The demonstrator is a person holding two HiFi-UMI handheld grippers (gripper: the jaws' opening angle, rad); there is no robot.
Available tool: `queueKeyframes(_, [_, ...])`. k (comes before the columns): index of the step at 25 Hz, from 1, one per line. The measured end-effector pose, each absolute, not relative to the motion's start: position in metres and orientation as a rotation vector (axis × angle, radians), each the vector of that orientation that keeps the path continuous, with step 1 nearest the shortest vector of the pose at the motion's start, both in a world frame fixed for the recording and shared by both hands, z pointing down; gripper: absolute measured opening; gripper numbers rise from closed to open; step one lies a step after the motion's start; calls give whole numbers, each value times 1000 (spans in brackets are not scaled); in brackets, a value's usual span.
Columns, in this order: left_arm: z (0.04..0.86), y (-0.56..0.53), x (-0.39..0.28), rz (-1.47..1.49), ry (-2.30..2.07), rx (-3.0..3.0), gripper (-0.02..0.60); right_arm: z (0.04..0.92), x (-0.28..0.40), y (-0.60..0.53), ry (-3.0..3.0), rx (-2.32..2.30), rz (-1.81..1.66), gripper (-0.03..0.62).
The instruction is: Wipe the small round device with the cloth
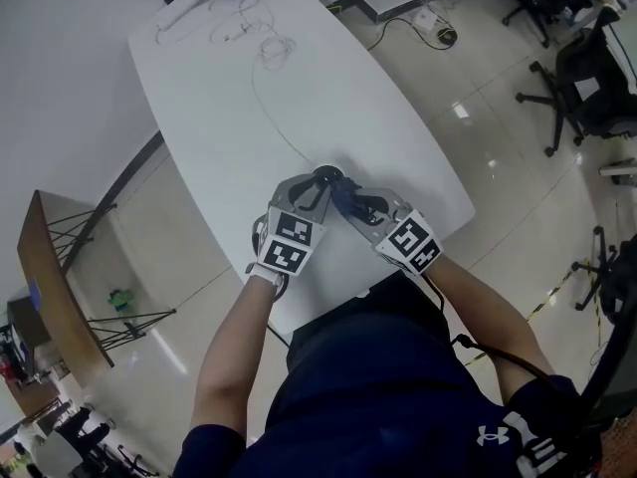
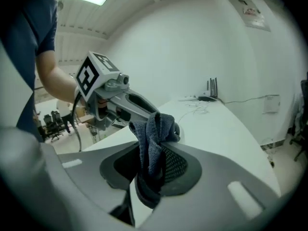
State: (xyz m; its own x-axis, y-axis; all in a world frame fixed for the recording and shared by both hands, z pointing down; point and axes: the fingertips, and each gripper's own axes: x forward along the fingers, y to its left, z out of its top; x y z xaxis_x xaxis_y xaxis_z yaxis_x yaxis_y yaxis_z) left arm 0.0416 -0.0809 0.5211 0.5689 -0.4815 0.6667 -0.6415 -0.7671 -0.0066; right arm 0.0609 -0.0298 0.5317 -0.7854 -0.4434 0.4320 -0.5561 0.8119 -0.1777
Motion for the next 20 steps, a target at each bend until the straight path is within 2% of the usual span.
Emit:
queueKeyframes(6, [518, -81, 47, 997, -946, 2553, 87, 554, 48, -13, -2532, 427, 223, 103])
queueKeyframes(14, [521, -80, 51, 1022, -998, 2523, 89, 591, 104, -88, -2177, 421, 224, 101])
queueKeyframes(20, [522, -79, 56, 1023, -1034, 2523, 91, 586, 87, -145, -2074, 297, -72, 100])
